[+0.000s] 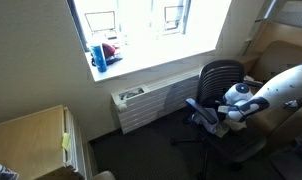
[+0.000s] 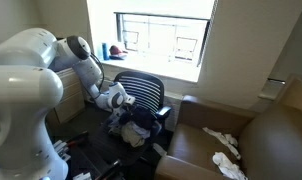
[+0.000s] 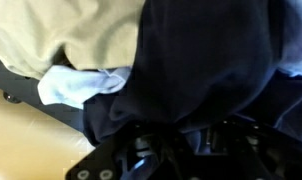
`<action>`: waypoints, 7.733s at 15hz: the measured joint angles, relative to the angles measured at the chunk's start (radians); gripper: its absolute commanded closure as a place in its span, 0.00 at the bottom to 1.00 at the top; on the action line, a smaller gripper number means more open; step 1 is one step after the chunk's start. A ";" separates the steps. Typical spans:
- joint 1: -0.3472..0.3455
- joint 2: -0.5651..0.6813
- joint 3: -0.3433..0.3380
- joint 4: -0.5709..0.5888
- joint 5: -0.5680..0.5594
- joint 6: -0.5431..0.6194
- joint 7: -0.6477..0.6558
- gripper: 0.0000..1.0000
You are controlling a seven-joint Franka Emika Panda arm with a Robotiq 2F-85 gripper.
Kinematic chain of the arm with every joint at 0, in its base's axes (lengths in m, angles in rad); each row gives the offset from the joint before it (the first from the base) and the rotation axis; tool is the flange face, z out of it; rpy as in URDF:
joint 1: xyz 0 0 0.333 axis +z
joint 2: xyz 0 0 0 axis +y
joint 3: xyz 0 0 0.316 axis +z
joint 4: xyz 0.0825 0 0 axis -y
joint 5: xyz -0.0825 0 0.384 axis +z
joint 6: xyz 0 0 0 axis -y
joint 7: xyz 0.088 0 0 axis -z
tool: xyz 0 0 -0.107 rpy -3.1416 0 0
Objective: Pick up the blue shirt from the black chair and hang it on the armrest of the brown chair
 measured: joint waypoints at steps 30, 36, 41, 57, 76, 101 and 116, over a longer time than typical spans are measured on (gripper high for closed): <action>0.670 0.026 -1.115 -0.340 0.234 0.351 -0.029 0.98; 0.645 0.122 -1.226 -0.566 0.383 0.351 -0.049 0.98; 0.569 0.059 -1.111 -0.764 0.518 0.350 -0.002 0.98; 0.065 -0.261 -0.826 -0.530 -0.010 0.351 0.851 0.98; -0.646 -0.795 -0.250 -0.307 -0.809 0.233 0.807 0.98; -0.580 -0.593 -0.346 -0.393 -0.533 -0.485 0.345 0.98; -0.612 -0.398 -0.647 -0.401 -0.845 -0.496 0.364 0.92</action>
